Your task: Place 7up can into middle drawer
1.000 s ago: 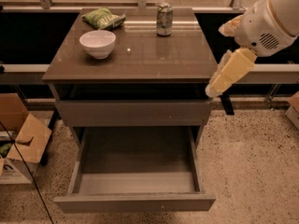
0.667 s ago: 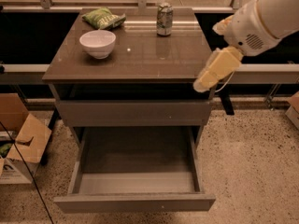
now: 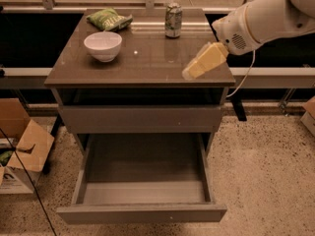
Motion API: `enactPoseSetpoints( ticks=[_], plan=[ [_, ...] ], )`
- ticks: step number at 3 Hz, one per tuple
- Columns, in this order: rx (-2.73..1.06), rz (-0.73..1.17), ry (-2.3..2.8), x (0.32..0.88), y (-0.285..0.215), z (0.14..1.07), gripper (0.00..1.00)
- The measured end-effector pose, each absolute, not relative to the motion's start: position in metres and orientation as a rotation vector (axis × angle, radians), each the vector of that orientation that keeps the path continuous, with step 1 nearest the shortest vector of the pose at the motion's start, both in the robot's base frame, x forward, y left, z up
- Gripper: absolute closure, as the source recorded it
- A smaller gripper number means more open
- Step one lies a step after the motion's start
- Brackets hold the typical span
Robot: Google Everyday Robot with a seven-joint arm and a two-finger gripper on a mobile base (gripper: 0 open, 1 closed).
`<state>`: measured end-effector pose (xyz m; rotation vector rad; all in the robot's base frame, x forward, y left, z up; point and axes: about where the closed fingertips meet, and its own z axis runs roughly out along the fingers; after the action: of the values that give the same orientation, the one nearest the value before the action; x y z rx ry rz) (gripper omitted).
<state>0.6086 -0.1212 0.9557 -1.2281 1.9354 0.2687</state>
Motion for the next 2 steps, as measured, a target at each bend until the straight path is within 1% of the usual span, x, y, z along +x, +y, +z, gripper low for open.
enactPoseSetpoints(
  ticks=[2],
  plan=[
    [-1.139, 0.297, 1.907, 0.676, -0.120, 0.946, 0.00]
  ],
)
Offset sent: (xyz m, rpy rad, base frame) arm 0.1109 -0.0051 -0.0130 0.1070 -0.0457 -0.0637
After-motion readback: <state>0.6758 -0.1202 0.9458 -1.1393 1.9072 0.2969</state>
